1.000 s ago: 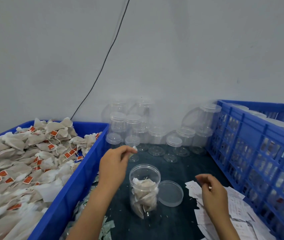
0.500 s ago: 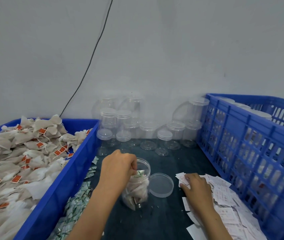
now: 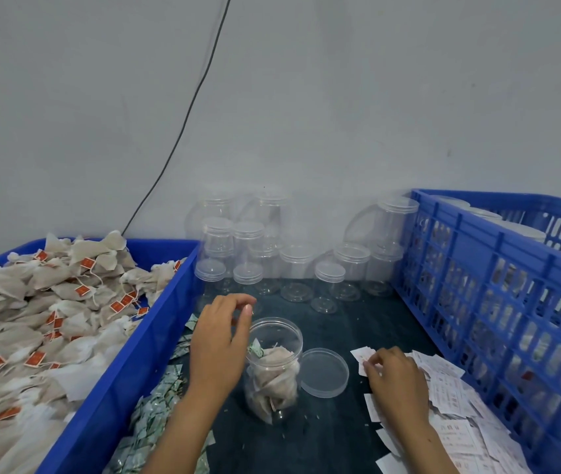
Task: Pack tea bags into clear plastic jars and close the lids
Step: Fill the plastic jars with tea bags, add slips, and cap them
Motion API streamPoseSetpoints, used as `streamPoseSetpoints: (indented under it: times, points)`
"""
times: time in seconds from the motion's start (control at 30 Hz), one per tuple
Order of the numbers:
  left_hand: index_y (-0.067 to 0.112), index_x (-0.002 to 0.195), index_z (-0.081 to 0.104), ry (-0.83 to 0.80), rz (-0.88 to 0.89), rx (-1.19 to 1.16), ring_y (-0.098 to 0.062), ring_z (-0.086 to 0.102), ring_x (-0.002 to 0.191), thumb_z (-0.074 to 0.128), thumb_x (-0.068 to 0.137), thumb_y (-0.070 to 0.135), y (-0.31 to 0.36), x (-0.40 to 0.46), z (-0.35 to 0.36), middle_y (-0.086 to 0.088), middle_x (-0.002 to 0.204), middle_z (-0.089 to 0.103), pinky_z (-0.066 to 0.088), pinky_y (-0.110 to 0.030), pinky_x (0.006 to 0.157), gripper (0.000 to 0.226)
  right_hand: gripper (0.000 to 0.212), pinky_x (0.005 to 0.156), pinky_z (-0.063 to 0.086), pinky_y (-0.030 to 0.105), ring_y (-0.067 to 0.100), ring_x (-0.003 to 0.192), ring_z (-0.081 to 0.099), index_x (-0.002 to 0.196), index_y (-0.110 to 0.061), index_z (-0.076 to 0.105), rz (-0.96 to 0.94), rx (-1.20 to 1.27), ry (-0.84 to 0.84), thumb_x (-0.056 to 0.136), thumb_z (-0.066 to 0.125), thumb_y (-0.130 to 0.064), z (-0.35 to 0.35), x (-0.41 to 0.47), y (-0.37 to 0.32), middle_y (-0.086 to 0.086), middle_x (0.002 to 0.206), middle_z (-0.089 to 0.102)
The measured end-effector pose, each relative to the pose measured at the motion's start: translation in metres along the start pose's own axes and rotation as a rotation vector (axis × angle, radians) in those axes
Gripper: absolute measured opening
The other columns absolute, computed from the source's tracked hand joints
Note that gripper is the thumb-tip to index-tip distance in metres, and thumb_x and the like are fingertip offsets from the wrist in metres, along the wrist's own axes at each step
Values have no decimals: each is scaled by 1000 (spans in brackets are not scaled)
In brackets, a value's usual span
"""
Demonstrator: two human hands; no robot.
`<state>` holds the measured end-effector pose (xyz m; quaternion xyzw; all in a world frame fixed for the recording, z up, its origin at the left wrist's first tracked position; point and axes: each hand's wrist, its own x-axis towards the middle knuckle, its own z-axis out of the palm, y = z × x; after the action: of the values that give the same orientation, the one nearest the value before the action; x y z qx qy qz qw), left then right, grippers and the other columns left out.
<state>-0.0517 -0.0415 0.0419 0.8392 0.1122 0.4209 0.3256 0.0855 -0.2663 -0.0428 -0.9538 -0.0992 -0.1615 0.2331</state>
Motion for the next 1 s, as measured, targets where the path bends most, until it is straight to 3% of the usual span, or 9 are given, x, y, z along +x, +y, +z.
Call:
streamPoseSetpoints:
  times: [0.13, 0.23, 0.3, 0.5, 0.67, 0.83, 0.93, 1.0]
  points:
    - [34, 112, 52, -85, -233, -529, -4, 57, 108, 51, 89, 51, -9, -21, 17, 12, 113, 59, 48, -19, 88, 29, 17, 74, 44, 29, 15, 90, 59, 93, -22, 67, 16, -27, -3, 97, 52, -29, -2, 1, 2, -7, 99, 64]
    - [33, 121, 45, -90, -324, -722, -3, 59, 111, 59, 61, 84, -17, -37, 32, 12, 119, 55, 47, -16, 86, 80, 13, 71, 42, 28, 16, 89, 58, 93, -22, 66, 10, -31, -24, 93, 59, -34, -3, -1, 1, -7, 99, 63]
    - [30, 127, 38, -138, -321, -759, -2, 59, 113, 61, 47, 90, -22, -45, 39, 11, 125, 51, 50, -17, 86, 103, 20, 72, 40, 30, 18, 92, 56, 93, -21, 65, -13, -53, -39, 89, 63, -41, -2, -1, 0, -6, 100, 60]
    - [34, 131, 32, -191, -246, -645, -3, 55, 118, 81, 52, 53, -34, -55, 44, 7, 129, 52, 46, -25, 99, 95, 29, 68, 35, 29, 19, 96, 54, 79, -20, 55, -12, -187, -62, 95, 53, -43, -1, 3, -7, -4, 104, 56]
    - [44, 128, 33, -195, -234, -610, 0, 54, 117, 84, 49, 53, -36, -57, 45, 16, 127, 52, 44, -26, 99, 95, 15, 67, 30, 27, 17, 92, 58, 92, -21, 61, -90, -339, -91, 93, 50, -11, -5, 10, -11, -4, 101, 63]
    - [45, 127, 34, -186, -230, -607, 0, 55, 116, 84, 50, 54, -35, -57, 45, 16, 125, 54, 46, -27, 99, 92, 21, 72, 29, 28, 16, 89, 58, 75, -27, 46, -139, -338, -126, 95, 51, -21, -15, 23, -7, -7, 92, 65]
    - [41, 129, 34, -188, -231, -610, 1, 54, 119, 84, 48, 62, -35, -57, 45, 16, 127, 53, 46, -27, 100, 97, 24, 69, 34, 27, 12, 83, 57, 73, -26, 52, -135, -217, -108, 93, 58, -37, -17, 23, -1, -10, 84, 63]
    - [40, 130, 34, -190, -229, -607, 1, 53, 120, 83, 48, 67, -34, -57, 44, 16, 128, 53, 45, -26, 101, 99, 24, 69, 42, 28, 9, 80, 55, 71, -24, 54, -150, -139, -107, 89, 64, -37, -18, 20, 2, -11, 81, 61]
